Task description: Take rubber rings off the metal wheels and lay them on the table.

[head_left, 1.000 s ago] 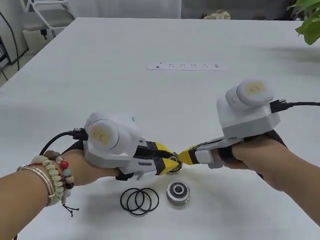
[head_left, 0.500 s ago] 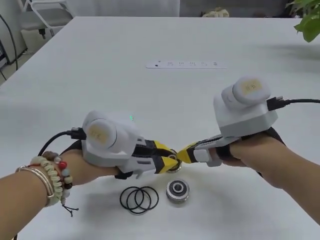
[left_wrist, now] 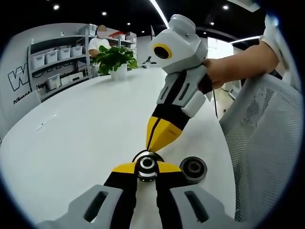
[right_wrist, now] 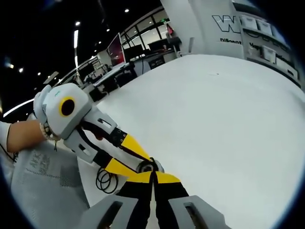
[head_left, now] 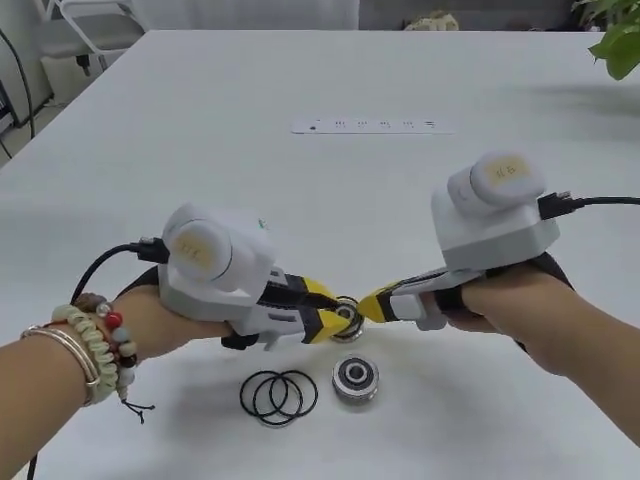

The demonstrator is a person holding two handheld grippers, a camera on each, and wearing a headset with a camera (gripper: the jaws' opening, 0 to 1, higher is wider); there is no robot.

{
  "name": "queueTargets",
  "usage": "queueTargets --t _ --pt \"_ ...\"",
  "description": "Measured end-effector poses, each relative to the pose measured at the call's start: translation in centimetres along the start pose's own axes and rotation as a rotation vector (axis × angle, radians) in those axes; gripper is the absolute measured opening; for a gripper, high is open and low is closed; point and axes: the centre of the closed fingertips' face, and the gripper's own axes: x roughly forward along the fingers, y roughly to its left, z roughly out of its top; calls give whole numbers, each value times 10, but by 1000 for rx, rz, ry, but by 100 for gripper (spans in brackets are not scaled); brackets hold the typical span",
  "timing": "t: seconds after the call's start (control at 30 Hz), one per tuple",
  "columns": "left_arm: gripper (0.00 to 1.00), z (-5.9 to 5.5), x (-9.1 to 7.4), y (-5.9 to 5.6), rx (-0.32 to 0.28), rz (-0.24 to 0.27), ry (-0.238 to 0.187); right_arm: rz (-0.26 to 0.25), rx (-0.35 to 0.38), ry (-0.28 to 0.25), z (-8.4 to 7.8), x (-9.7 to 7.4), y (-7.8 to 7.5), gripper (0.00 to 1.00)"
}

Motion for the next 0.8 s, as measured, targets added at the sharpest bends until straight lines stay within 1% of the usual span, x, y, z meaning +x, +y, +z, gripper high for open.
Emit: queueTargets --t 0.07,0.17,0.27,0.33,0.4,0.47,0.53,0.6,0.7,0.73,0.8 --pt "10 2 -2 0 -2 -4 -1 3 9 -5 1 -1 -2 0" --pt "10 6 -5 0 15 -4 -7 13 21 -14 3 -2 0 0" --pt "13 13 -9 1 19 -5 -19 15 26 -19 4 -2 2 0" --pt "18 19 -11 1 8 -6 -36 19 25 -21 5 -3 3 0" --pt "25 25 -14 -2 21 -16 -45 23 22 -22 6 -3 4 0" --pt "32 31 -17 -4 25 -21 -55 24 17 -37 10 -5 6 0" --pt "39 37 -21 -7 29 -34 -62 26 37 -69 17 -7 4 0" --pt "47 42 -25 -7 53 -38 -71 30 70 -88 20 -11 2 0" --pt "58 50 -31 -7 63 -47 -70 22 85 -108 22 -16 -2 0" --pt "61 54 -35 -8 80 -50 -70 21 94 -117 23 -18 -3 0" --pt "66 58 -44 -8 92 -48 -57 17 104 -129 25 -21 -4 0"
